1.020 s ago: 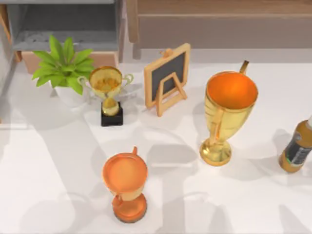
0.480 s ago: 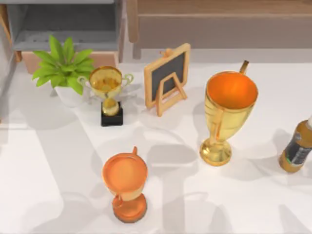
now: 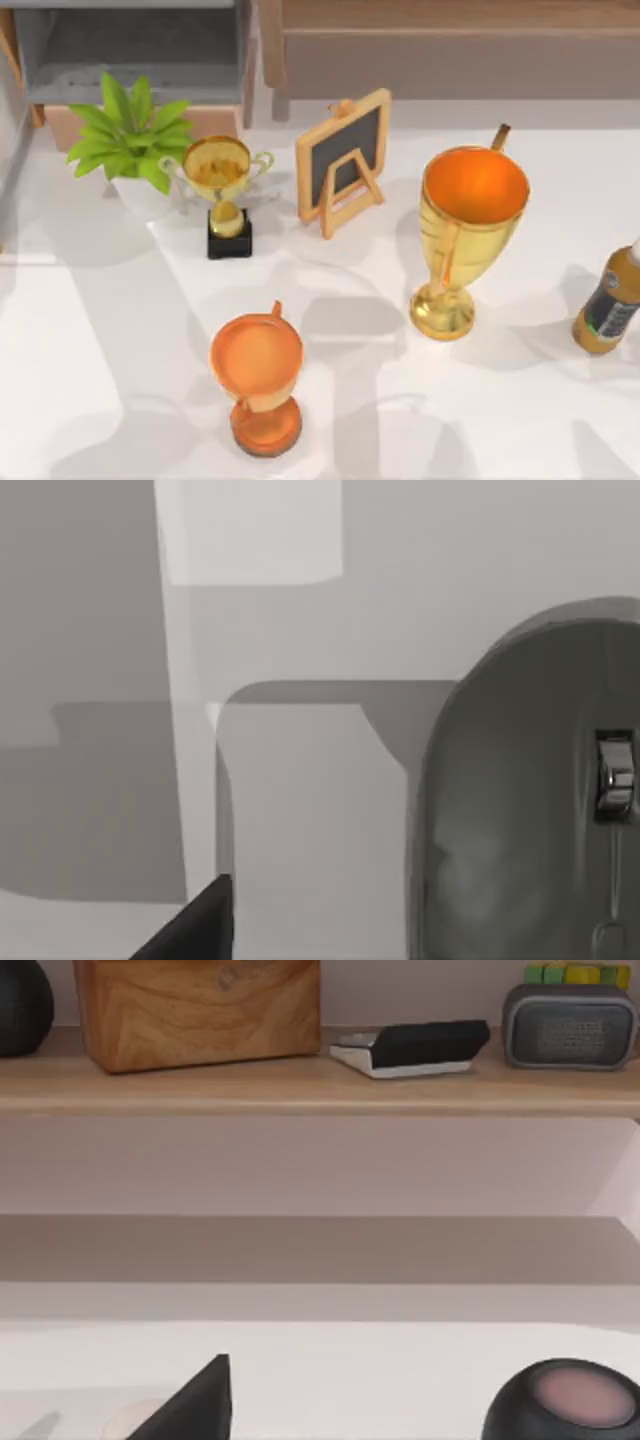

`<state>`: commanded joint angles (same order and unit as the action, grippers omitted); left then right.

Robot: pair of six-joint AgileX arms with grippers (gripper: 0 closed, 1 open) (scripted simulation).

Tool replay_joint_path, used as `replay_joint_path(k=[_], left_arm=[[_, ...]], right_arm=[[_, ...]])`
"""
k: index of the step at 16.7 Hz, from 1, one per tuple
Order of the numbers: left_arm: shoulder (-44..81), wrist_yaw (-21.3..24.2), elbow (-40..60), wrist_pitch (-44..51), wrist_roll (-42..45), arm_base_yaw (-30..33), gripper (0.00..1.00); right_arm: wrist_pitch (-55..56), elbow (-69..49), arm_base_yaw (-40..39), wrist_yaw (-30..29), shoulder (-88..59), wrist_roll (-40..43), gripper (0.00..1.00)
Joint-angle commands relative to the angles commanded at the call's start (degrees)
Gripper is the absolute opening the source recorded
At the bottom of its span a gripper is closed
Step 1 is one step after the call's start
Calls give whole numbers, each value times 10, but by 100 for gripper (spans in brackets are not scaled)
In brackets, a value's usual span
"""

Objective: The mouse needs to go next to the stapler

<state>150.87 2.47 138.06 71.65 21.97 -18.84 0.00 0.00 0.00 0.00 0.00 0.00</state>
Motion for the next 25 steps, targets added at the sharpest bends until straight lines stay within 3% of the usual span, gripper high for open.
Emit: replay_joint_path(k=[12,25], left_arm=[[0,0,0,0,0,0,2],[-24,1,-2,8,-1,-5,0]], right_arm=[[0,0,0,0,0,0,100],[0,0,0,0,0,0,100]])
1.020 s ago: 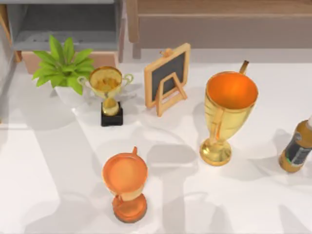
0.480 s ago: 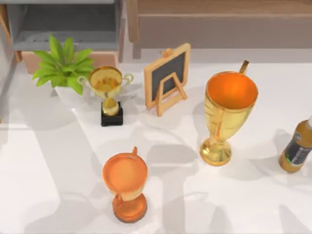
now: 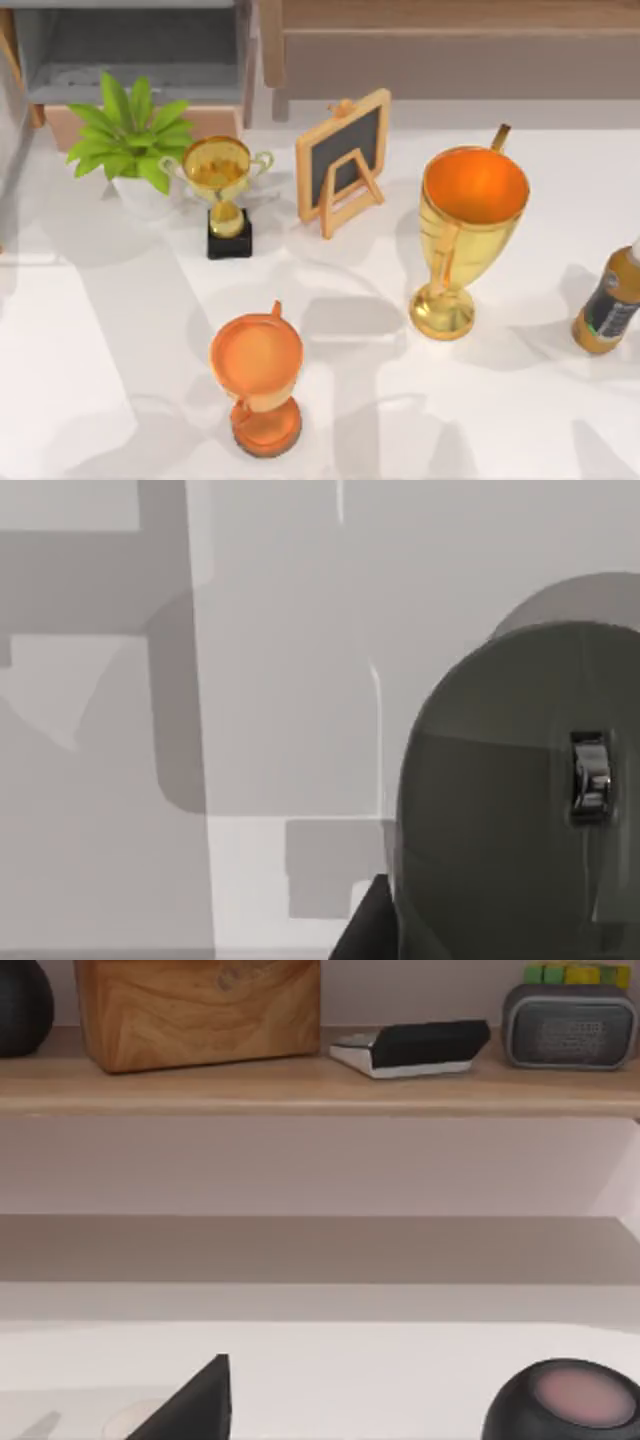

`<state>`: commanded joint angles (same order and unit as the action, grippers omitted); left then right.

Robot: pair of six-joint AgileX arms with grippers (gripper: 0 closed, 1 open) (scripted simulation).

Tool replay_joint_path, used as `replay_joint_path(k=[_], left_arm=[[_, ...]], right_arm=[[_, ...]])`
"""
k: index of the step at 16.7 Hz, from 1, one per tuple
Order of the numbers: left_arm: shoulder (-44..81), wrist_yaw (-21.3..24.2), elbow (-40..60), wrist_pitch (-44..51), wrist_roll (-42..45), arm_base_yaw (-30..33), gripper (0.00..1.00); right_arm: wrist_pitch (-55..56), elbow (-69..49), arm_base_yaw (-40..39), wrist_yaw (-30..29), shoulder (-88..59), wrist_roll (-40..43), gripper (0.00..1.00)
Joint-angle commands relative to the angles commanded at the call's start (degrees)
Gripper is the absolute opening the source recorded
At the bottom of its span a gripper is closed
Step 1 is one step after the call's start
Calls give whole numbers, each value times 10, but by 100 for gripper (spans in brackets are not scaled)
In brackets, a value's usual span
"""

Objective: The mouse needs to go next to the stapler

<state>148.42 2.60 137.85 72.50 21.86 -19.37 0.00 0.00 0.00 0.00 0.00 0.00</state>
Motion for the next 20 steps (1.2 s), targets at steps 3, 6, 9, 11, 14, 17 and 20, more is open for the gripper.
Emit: replay_joint_path(k=[3,6,9,11,14,17,20], left_arm=[[-48,3,-29,4,-1,-4,0],[-117,4,-68,-13,1,-4,0],[-198,4,-119,-44,8,-6,0],[-254,2,-163,-68,15,-11,0],[-333,-3,-245,-103,27,-26,0],[-405,-8,-340,-138,41,-47,0],[-464,-13,-441,-170,55,-69,0]], right_arm=[[0,0,0,0,0,0,100],[0,0,0,0,0,0,100],[0,0,0,0,0,0,100],[0,0,0,0,0,0,100],[0,0,0,0,0,0,100],[0,0,0,0,0,0,100],[0,0,0,0,0,0,100]])
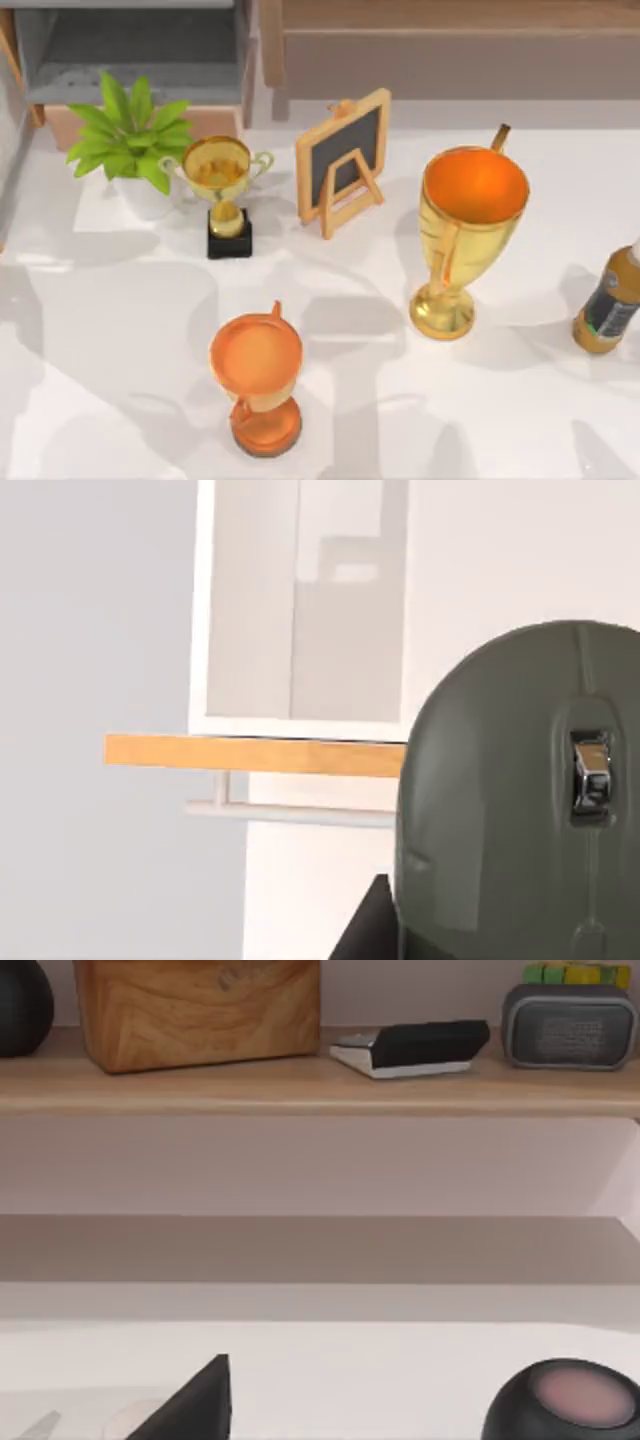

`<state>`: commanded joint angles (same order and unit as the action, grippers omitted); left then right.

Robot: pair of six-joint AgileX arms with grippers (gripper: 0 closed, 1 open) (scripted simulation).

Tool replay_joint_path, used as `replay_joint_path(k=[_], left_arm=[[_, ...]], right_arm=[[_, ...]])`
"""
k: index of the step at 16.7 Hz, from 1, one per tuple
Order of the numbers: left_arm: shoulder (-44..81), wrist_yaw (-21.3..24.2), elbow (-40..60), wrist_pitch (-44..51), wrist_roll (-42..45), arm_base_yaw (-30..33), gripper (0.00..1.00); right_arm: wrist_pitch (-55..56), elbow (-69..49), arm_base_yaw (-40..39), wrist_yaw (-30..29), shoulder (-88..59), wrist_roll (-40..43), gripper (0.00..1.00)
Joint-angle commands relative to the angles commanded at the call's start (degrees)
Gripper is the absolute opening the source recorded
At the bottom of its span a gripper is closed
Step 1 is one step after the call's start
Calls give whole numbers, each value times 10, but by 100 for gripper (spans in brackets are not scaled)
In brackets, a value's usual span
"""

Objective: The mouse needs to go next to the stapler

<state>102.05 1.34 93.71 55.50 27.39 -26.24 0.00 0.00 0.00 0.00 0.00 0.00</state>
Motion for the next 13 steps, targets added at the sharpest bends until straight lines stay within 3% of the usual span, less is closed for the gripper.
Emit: replay_joint_path(k=[8,13], left_arm=[[-74,5,-263,-72,36,-37,0],[-74,13,-367,-99,49,-41,0]], right_arm=[[0,0,0,0,0,0,100],[0,0,0,0,0,0,100]])
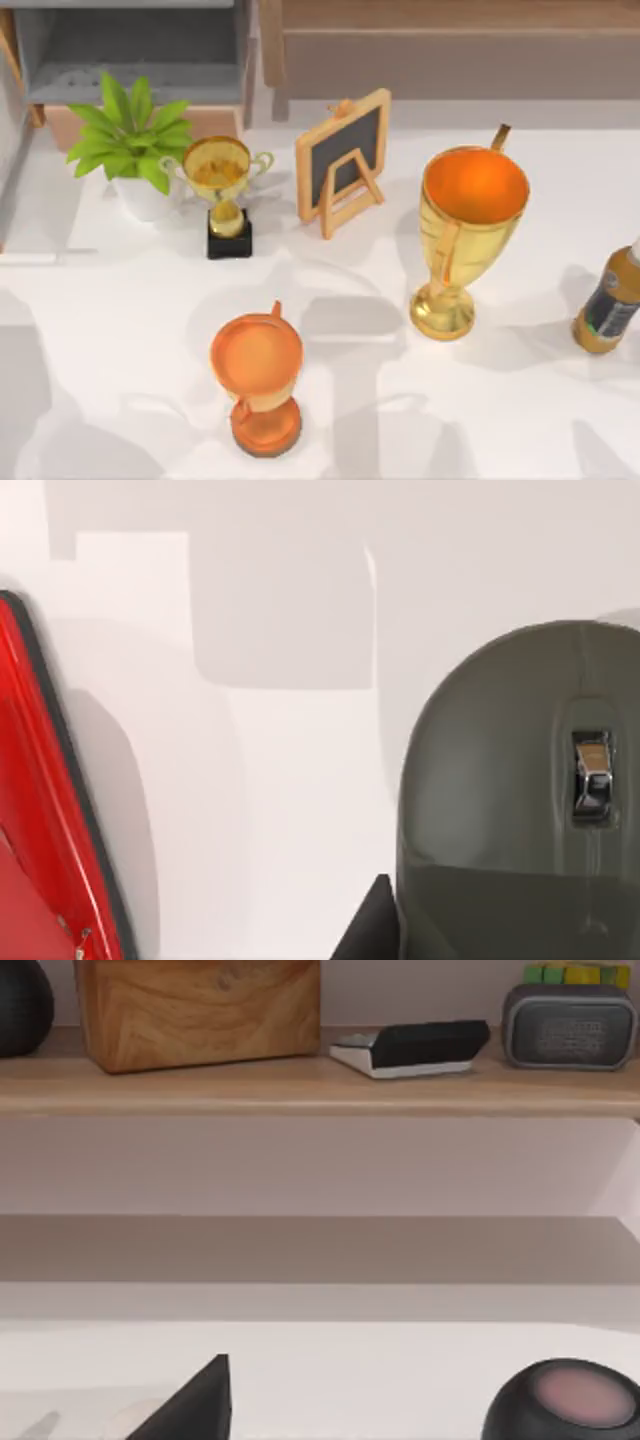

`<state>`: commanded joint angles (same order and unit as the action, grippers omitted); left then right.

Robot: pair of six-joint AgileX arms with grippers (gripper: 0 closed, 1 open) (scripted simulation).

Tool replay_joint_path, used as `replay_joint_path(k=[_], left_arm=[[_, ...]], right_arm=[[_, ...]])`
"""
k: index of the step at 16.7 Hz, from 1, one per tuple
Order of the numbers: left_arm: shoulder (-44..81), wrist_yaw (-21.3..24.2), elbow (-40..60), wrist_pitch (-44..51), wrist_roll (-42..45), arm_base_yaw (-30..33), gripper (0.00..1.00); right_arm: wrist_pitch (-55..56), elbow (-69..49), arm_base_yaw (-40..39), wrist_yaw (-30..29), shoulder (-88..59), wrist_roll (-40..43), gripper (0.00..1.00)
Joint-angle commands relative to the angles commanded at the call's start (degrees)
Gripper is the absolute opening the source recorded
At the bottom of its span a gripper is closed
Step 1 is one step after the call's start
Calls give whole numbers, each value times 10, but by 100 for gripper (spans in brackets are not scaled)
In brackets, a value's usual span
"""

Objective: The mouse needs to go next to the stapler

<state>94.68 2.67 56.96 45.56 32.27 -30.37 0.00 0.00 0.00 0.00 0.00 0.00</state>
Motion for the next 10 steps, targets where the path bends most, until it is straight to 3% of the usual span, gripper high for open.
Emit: replay_joint_path(k=[10], left_arm=[[0,1,-16,-5,3,2,0]], right_arm=[[0,0,0,0,0,0,100]])
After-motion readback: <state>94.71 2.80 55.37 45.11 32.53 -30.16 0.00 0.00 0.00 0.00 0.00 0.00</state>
